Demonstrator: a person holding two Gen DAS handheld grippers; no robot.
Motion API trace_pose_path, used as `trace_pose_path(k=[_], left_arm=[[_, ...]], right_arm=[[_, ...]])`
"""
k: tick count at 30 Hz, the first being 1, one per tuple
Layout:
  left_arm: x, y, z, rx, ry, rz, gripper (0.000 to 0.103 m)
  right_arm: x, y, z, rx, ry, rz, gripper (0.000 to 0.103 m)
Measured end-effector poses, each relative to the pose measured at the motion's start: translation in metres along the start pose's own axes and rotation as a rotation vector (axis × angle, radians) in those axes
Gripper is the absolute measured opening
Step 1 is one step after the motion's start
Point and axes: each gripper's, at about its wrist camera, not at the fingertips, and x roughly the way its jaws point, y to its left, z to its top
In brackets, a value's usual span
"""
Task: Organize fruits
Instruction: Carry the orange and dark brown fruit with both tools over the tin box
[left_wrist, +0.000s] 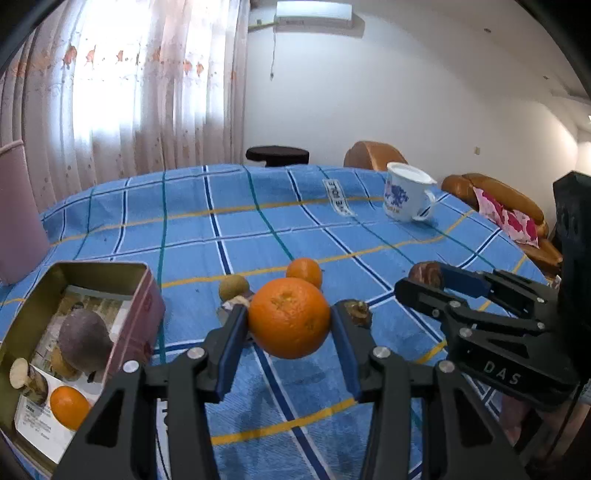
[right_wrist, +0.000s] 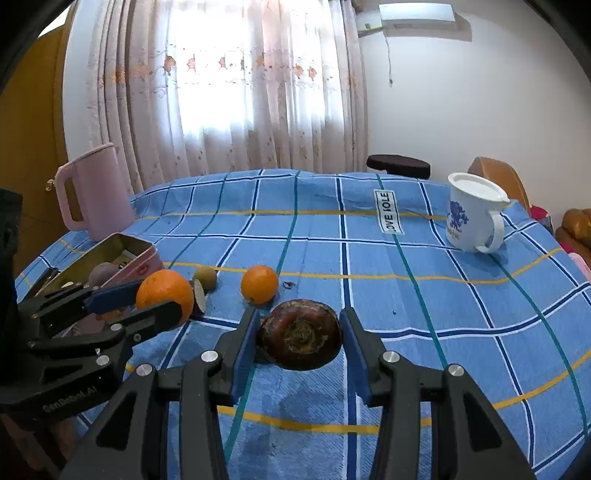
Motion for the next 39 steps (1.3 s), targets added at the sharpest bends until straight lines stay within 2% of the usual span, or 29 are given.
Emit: trace_pose_path(k=[13,39], left_arm=[[-0.017,-0.003,-0.001,0.022,-0.093,0.029,0.048],[-0.036,-0.007,-0.005,0.040,-0.194,0.060,0.048]], right_arm=[[-0.014,0.006,-0.001,-0.028,-0.078,0.023,0.047],[-0.031,0.010,-0.005,-0.063,-0.176,0.024,0.047]])
